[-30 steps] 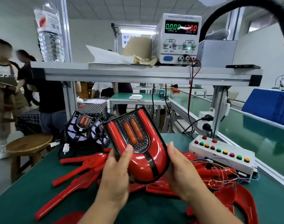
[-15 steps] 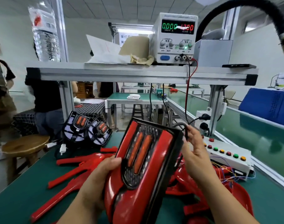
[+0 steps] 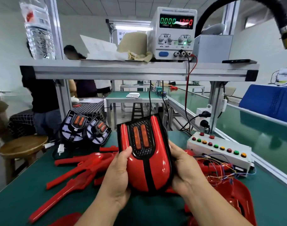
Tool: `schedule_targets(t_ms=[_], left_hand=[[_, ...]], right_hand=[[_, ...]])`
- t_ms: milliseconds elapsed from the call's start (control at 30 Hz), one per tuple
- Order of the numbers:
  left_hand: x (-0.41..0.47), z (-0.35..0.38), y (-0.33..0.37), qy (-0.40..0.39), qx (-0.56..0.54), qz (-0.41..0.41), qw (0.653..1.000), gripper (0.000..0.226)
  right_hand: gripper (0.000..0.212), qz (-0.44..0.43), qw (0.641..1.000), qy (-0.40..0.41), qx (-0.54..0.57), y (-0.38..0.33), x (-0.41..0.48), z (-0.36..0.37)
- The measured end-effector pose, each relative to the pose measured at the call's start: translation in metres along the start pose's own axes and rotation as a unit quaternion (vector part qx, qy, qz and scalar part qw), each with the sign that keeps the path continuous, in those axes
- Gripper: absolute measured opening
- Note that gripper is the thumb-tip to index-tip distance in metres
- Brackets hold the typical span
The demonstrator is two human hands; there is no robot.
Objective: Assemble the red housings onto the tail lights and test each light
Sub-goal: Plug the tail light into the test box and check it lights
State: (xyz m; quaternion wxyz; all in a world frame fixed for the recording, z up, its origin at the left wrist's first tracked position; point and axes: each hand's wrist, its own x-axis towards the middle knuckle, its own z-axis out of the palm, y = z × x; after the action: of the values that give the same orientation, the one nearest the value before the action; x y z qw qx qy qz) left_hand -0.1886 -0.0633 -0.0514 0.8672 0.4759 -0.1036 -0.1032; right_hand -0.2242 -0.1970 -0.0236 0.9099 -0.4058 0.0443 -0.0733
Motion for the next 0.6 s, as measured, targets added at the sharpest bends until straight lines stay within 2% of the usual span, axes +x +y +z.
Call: schedule_targets(t_ms=[200, 367, 433, 500, 600], left_hand=[[-0.002, -0.005, 0.006, -0.060, 0.051, 0.023, 0.997, 0.056], [-0.005, -0.003, 0.006, -0.102, 0.063, 0.022, 0.993, 0.054], [-0.004, -0.002, 0.004, -0.109, 0.072, 0.012, 0.991, 0.056], [-0.002, -0.001, 0.003, -0.100, 0.077, 0.008, 0.992, 0.050], [0.002, -0.002, 0.000, -0.077, 0.091, 0.004, 0.993, 0.032]], right_hand=[[0.031, -0.011, 0.998, -0.066, -0.014, -0.006, -0.005, 0.002], [0.031, -0.025, 0.989, -0.141, 0.048, -0.008, -0.007, 0.000], [0.029, -0.041, 0.987, -0.154, 0.020, -0.012, -0.010, 0.002], [0.027, -0.057, 0.989, -0.131, -0.033, -0.015, -0.012, 0.003], [0.030, -0.084, 0.993, -0.032, -0.083, -0.017, -0.012, 0.002]])
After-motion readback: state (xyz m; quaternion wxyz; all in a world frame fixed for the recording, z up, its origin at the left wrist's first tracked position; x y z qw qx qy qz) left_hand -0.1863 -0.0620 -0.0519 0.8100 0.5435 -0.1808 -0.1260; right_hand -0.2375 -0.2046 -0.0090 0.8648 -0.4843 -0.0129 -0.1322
